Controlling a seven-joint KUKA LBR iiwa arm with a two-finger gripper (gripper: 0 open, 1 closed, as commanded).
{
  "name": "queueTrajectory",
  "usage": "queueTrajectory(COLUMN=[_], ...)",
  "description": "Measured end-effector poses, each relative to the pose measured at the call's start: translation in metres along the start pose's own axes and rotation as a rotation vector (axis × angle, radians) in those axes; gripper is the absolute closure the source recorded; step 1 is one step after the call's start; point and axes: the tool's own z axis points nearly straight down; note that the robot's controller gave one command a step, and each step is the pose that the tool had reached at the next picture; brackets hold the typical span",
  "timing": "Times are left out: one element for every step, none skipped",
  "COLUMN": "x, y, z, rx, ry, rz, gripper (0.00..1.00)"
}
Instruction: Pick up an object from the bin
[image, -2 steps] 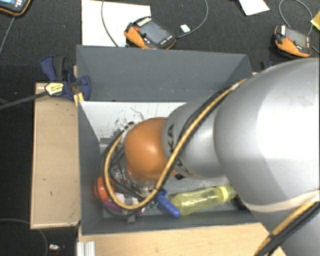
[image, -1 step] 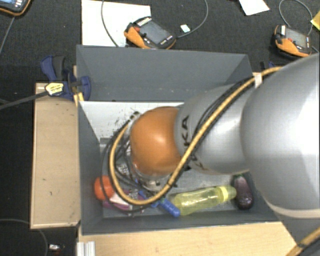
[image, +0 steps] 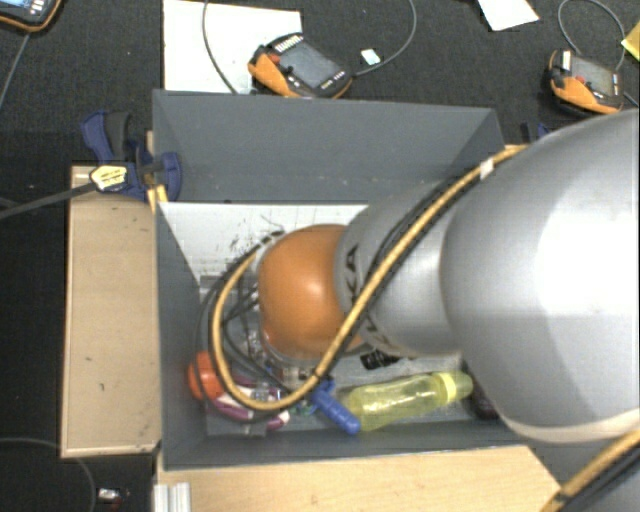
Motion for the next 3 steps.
queueTrajectory(x=[-0.0003, -0.0001, -0.0001], y=[-0.0009, -0.002, -0.002], z=[0.0283, 0.0303, 0.0302], rx=[-0.006, -0.002, -0.002], ry=[-0.017, -0.002, -0.002], rz=[-0.154, 0.253, 0.254], gripper=[0.0, 1.0, 1.0])
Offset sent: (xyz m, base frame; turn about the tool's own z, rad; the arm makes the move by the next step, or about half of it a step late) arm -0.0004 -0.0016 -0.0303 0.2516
